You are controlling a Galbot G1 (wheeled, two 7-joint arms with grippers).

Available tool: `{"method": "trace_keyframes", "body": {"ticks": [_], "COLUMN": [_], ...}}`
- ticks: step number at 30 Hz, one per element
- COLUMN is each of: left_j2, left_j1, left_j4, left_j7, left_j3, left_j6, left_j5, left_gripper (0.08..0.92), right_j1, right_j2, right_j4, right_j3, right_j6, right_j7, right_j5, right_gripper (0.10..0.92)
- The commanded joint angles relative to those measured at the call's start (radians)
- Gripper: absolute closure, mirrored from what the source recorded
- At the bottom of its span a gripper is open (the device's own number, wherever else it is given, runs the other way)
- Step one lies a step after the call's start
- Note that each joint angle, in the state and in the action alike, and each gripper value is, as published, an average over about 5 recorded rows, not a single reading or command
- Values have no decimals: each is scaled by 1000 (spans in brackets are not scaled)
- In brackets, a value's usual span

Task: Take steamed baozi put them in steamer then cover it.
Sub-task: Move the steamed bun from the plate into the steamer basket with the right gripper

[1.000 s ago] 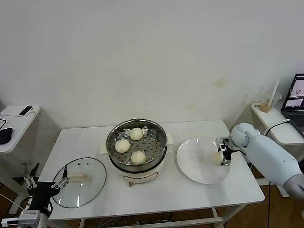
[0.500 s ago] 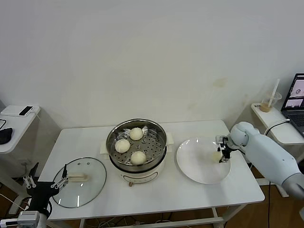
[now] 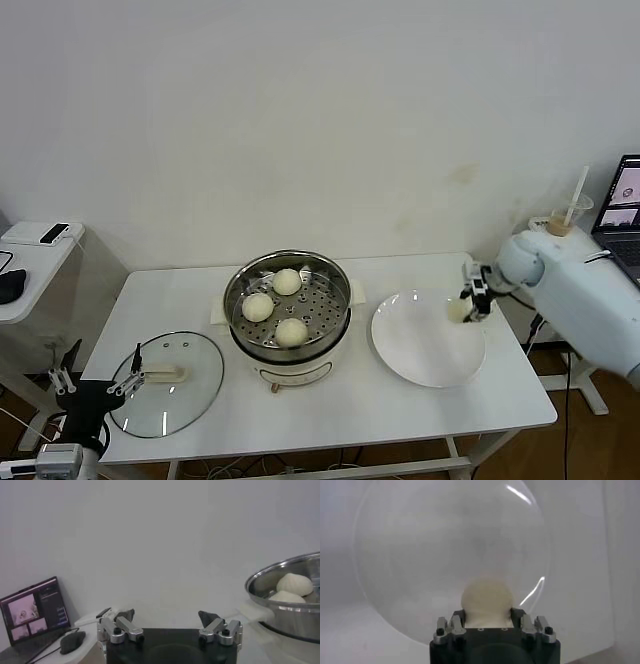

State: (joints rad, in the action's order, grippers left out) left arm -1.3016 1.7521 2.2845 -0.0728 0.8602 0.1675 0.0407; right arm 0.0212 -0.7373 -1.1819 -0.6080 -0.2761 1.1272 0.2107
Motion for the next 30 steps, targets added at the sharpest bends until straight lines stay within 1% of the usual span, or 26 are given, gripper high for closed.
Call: {"method": "trace_keyframes", "body": {"ticks": [1, 8, 14, 21, 25, 30], "left_j2": [-1, 2, 0, 2, 0, -5], "left_j1": [-8, -11, -16, -20, -23, -24], "left_j4": [1, 0, -1, -10, -14, -13], "left_j7": [0, 0, 0, 1, 1, 0], "left_j3": [-9, -15, -15, -7, -2, 2], "left_j6": [2, 3, 3, 2, 2, 2], "left_j5": [-4, -6, -11, -7, -7, -6], "left_gripper": [177, 177, 177, 177, 177, 177], "right_j1": [281, 512, 603, 604, 569, 510], "right_j2": [56, -57, -193, -363, -432, -479], "right_j4": [-166, -222, -229, -192, -178, -166], "right_j3": [-198, -364, -459, -492, -499, -510], "right_j6": [-56, -136, -206, -273, -320, -361], "right_j7": [4, -41, -94, -147, -185, -216], "right_j5": [-210, -397, -516, -628, -693, -705], "right_gripper": [455, 448, 440, 440, 440, 440]}}
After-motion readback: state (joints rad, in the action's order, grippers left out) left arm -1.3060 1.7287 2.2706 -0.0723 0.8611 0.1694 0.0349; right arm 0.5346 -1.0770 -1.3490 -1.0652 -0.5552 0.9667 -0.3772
